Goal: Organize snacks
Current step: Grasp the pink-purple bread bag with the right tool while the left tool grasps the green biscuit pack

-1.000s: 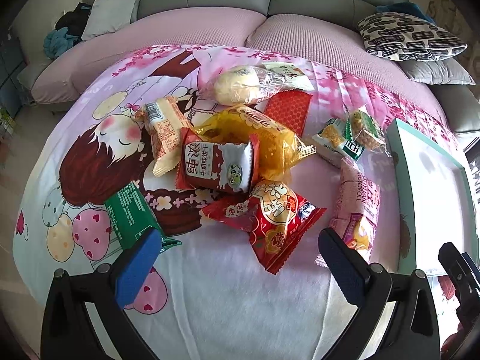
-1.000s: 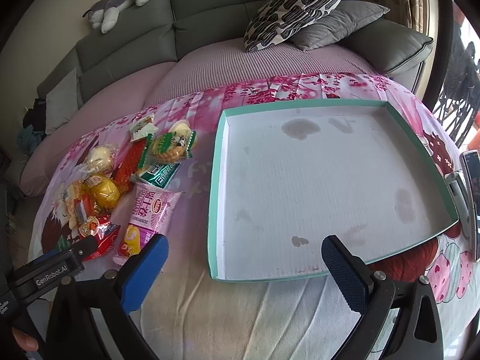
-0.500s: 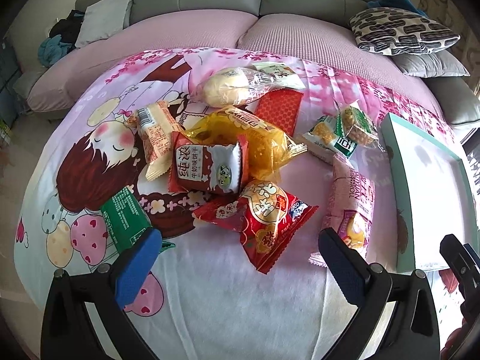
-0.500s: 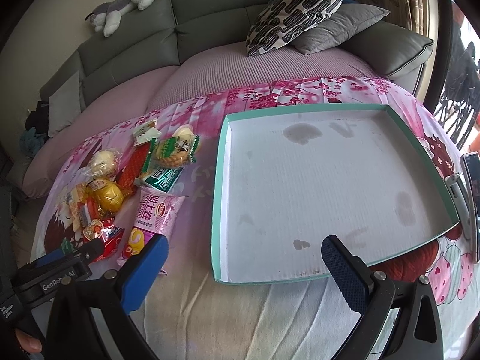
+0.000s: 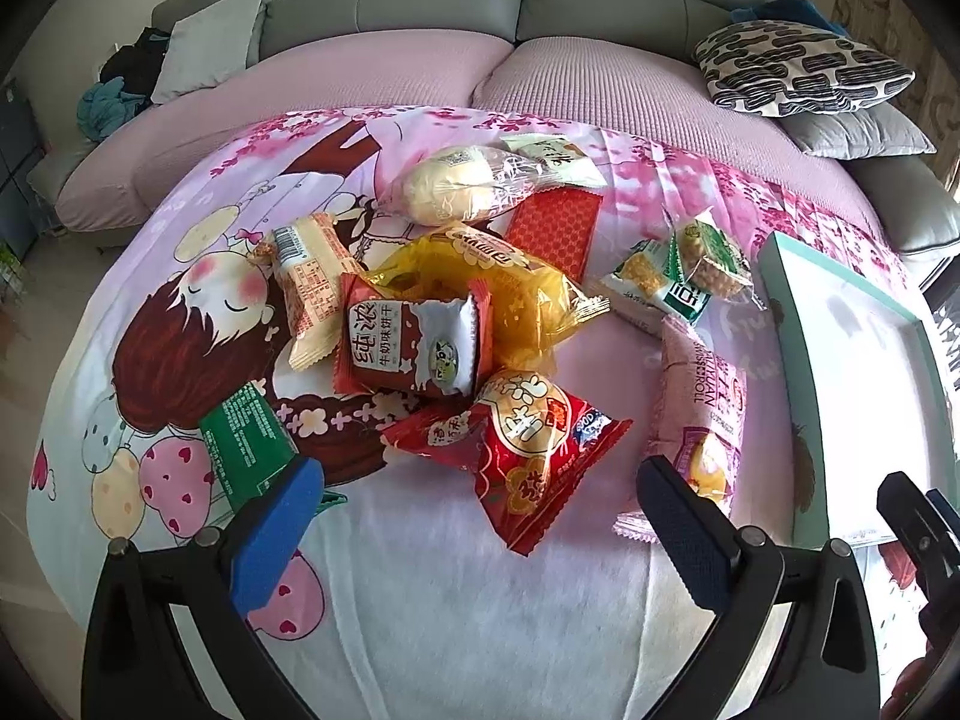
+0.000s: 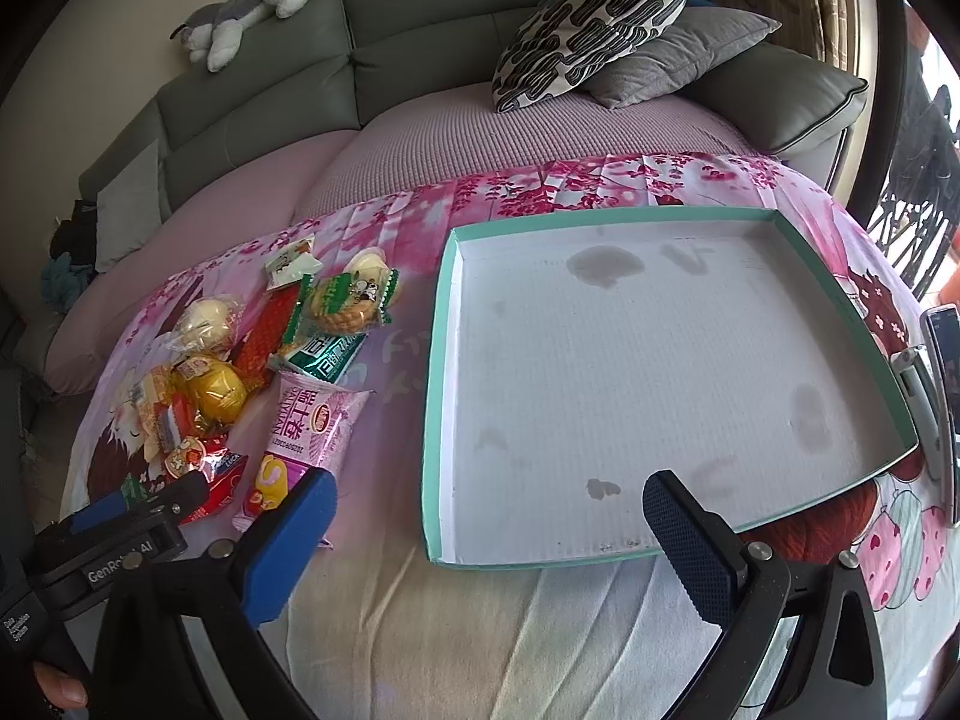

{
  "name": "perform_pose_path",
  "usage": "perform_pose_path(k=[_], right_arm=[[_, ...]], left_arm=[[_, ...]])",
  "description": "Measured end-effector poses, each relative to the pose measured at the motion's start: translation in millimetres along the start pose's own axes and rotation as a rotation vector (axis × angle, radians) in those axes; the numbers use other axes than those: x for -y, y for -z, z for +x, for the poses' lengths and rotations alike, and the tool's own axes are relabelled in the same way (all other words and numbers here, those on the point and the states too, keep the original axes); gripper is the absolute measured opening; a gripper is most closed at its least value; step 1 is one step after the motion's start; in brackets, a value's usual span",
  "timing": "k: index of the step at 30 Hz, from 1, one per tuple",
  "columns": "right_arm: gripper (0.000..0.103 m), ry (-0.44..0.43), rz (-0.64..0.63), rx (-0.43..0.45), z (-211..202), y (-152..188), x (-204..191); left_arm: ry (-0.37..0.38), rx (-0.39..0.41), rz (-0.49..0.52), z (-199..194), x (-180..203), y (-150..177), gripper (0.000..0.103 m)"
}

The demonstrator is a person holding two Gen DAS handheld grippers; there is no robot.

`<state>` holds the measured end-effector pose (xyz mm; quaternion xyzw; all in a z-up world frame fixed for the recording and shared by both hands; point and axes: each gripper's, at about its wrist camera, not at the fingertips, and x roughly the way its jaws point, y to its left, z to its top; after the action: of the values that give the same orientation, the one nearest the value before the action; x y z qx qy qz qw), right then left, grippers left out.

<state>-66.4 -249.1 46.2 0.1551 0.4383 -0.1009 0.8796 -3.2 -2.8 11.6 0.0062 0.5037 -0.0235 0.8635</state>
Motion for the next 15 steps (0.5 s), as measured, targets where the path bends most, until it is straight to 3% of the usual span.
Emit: perform_pose_path(k=[9, 15], right_arm=[[0.103, -0.015, -0.066, 0.017, -2.2, 2.2, -14.9], [0.103, -0.069, -0.137, 0.005, 3.2, 9.5, -42.2]], left_arm=[[0.009, 0.063, -0.05, -14.4, -11.8, -7.4, 0.103], [-0.061, 0.008, -0.075, -11.3, -38.1, -15.4, 0.103]])
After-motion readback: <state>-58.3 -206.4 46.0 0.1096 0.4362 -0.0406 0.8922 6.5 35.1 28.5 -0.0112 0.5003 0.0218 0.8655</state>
